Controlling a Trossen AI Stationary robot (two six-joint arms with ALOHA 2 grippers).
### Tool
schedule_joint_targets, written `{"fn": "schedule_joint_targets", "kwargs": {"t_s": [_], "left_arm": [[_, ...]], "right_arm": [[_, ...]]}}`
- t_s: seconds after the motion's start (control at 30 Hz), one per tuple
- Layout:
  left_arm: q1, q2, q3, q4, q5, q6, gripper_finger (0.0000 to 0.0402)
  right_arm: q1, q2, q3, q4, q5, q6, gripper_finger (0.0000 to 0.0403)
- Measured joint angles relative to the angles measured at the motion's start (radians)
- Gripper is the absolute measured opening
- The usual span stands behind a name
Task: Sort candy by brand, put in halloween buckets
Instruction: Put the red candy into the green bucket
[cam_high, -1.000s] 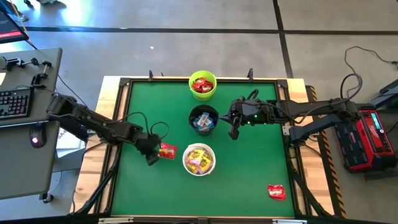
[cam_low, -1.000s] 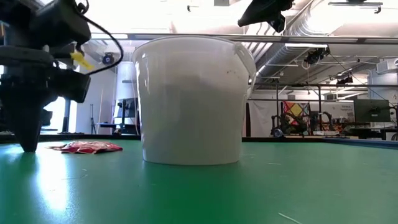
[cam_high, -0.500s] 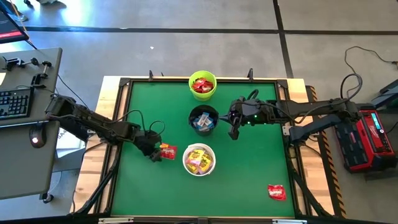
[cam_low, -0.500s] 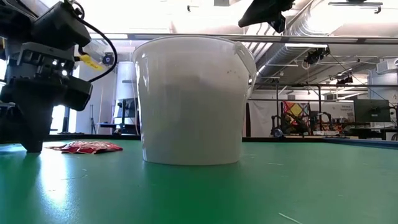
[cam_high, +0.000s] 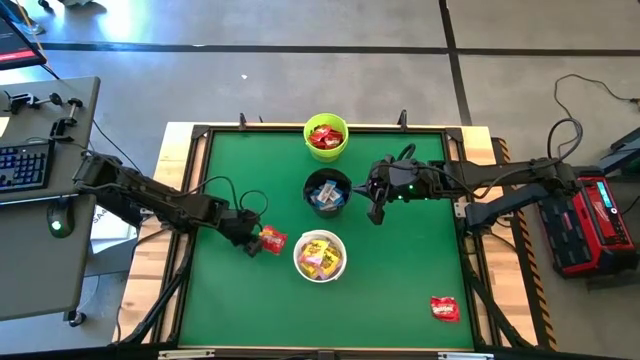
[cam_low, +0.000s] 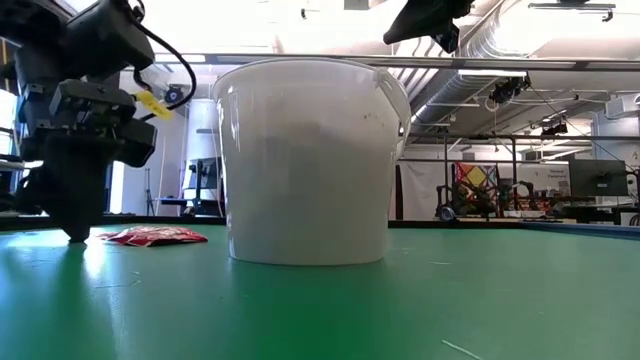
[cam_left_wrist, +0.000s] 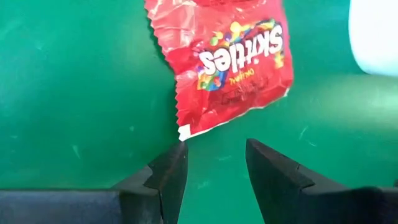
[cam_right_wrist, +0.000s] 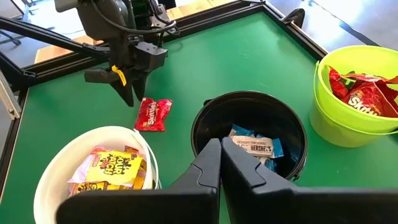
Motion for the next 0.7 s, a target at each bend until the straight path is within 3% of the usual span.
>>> {"fn": "schedule_joint_targets", "kwargs": {"t_s": [0.37, 0.53, 0.7], "left_arm": [[0.007, 0.000, 0.028, -0.086, -0.048, 0.035, 0.0159], [0.009, 0.002, 0.099, -0.270, -0.191, 0.097, 0.0159], [0.027, 0.002, 0.115, -0.228, -0.139, 0.162, 0.0159]], "right_arm": [[0.000, 0.000, 0.000, 0.000, 0.000, 0.000, 0.0000], [0.000, 0.000, 0.000, 0.000, 0.000, 0.000, 0.0000], [0.000, 0.000, 0.000, 0.000, 0.000, -0.002, 0.0000]]}}
